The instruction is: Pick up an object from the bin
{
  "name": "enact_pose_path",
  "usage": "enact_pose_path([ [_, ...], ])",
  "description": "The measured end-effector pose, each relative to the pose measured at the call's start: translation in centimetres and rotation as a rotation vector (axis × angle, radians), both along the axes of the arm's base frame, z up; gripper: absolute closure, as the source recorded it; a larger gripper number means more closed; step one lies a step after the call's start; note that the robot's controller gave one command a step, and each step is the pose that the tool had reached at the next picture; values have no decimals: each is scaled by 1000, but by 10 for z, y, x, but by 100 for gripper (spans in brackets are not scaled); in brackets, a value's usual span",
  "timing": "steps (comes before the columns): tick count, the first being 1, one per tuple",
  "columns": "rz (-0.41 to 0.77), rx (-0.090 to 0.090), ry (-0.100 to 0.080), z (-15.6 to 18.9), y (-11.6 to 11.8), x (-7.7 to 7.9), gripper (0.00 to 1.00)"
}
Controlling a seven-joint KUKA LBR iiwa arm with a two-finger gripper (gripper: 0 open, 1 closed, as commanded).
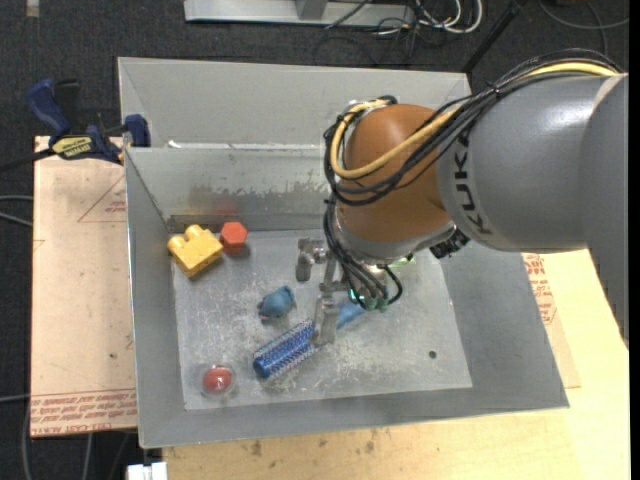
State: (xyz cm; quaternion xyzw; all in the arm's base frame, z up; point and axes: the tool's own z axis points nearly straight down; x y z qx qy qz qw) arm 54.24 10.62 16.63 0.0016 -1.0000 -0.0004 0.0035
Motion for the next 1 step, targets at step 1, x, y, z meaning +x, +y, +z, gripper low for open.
enact_pose_path([
  [1, 167, 0, -1, -100, 13, -18, 0],
])
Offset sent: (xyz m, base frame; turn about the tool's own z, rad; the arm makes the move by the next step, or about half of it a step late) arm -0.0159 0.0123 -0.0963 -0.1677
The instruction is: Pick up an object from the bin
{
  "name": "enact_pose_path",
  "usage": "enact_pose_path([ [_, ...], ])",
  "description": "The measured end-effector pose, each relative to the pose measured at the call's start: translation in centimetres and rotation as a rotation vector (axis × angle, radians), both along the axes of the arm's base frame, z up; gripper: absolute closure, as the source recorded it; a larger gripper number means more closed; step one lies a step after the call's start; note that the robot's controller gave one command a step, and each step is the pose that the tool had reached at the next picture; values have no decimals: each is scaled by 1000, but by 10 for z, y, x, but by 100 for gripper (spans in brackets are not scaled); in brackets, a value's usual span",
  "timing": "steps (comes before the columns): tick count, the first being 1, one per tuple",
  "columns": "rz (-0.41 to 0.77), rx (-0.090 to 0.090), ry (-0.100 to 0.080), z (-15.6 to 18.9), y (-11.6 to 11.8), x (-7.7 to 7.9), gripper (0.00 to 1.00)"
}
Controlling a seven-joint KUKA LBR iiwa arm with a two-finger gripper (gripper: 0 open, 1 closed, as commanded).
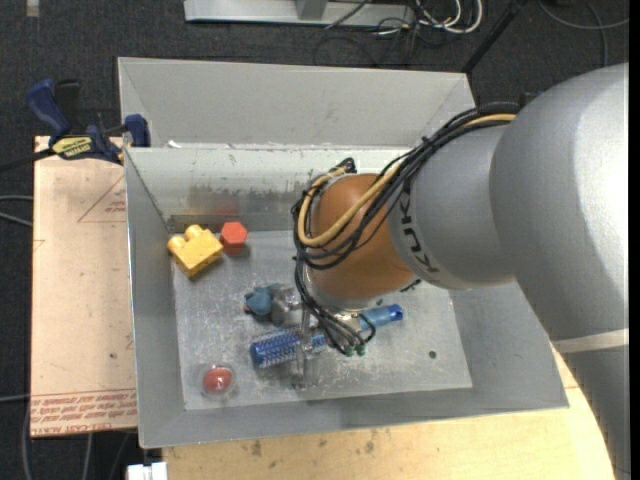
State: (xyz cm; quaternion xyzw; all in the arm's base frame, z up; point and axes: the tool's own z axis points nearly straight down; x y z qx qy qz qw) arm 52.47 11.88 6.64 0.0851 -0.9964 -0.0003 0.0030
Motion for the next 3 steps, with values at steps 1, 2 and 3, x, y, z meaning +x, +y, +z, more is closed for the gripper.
enact_pose_path([
  [1, 230, 2, -9, 34, -4, -4, 0],
  [2, 175, 2, -7, 37, -29, -3, 0],
  [3, 343, 3, -6, 3, -14, 8, 0],
])
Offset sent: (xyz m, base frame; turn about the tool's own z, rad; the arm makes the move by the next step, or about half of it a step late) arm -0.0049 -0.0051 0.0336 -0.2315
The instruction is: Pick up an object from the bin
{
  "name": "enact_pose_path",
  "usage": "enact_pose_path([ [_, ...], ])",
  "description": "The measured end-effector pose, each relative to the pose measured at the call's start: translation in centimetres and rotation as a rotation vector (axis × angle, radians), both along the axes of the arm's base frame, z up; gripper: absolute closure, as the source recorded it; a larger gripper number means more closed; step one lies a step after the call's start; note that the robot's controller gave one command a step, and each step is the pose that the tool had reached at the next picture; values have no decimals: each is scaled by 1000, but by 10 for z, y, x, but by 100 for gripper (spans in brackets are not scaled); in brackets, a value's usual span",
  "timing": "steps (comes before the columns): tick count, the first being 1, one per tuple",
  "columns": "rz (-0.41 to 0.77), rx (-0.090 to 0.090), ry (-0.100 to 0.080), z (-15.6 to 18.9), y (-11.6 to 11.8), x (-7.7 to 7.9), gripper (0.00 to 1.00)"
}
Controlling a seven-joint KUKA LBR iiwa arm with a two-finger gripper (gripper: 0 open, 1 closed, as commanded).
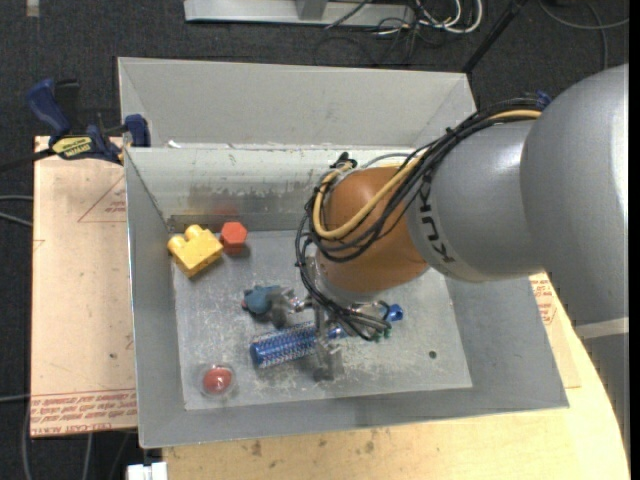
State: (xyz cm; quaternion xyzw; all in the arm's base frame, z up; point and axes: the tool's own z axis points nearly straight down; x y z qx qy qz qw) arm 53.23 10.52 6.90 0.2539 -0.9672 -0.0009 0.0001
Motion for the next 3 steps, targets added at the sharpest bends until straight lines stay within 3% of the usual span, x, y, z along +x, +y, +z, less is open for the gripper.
enact_pose_path([
  [1, -3, 2, 0, 0, 0, 0, 0],
  [2, -3, 2, 1, -1, 0, 0, 100],
  [3, -6, 1, -10, 120, 1, 2, 100],
])
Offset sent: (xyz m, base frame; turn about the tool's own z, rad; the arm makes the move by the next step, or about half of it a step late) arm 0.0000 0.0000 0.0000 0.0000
